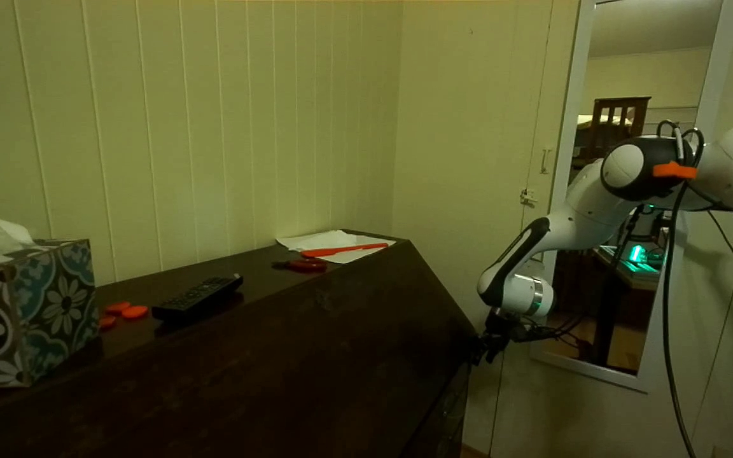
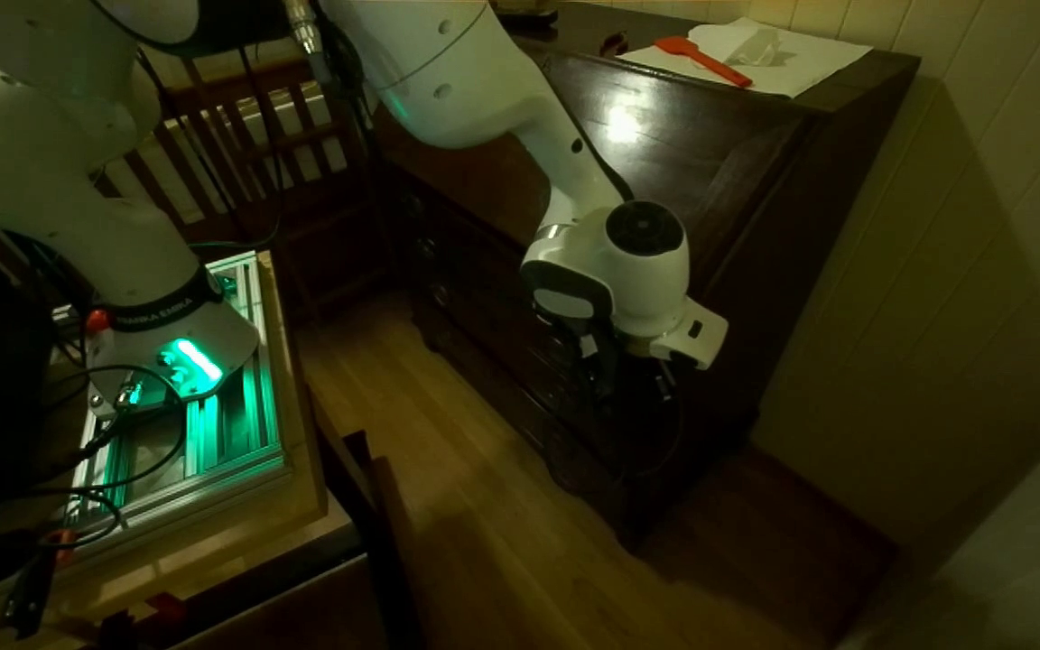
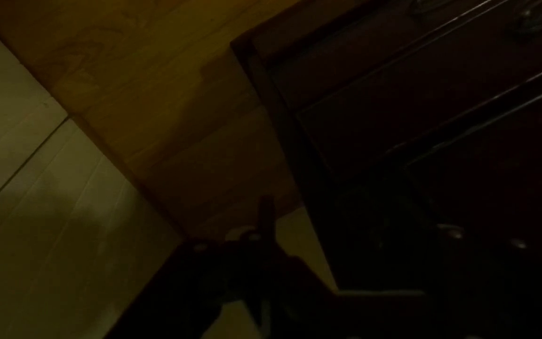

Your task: Push out the compartment on the far right side of the dresser

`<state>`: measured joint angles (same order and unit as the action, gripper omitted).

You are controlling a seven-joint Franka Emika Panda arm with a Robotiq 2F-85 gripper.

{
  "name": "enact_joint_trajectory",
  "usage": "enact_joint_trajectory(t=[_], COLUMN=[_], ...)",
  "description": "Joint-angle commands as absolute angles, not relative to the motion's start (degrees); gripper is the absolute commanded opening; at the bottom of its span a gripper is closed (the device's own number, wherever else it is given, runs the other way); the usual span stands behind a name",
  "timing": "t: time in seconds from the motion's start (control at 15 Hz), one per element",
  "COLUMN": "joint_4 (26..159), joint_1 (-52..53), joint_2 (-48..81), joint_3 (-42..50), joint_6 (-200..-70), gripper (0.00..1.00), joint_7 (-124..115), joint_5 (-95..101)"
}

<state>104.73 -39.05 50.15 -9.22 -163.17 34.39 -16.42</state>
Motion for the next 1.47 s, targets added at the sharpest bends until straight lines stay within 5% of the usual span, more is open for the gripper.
enact_joint_trajectory(t=[0.0, 0.27, 0.6, 0.93, 1.4], joint_4=[102.7, 102.7, 102.9, 104.0, 105.2], joint_1=[-43.9, -47.1, -52.4, -54.4, -57.0], joint_2=[52.2, 52.4, 53.6, 53.4, 52.8], joint_3=[-14.2, -15.8, -20.7, -21.7, -24.7], joint_6=[-160.2, -159.7, -156.8, -154.7, -157.2], gripper=[0.82, 0.85, 0.66, 0.75, 0.66], joint_7=[39.0, 44.6, 54.5, 60.6, 64.2], joint_5=[-12.8, -10.0, -10.6, -11.9, -14.6])
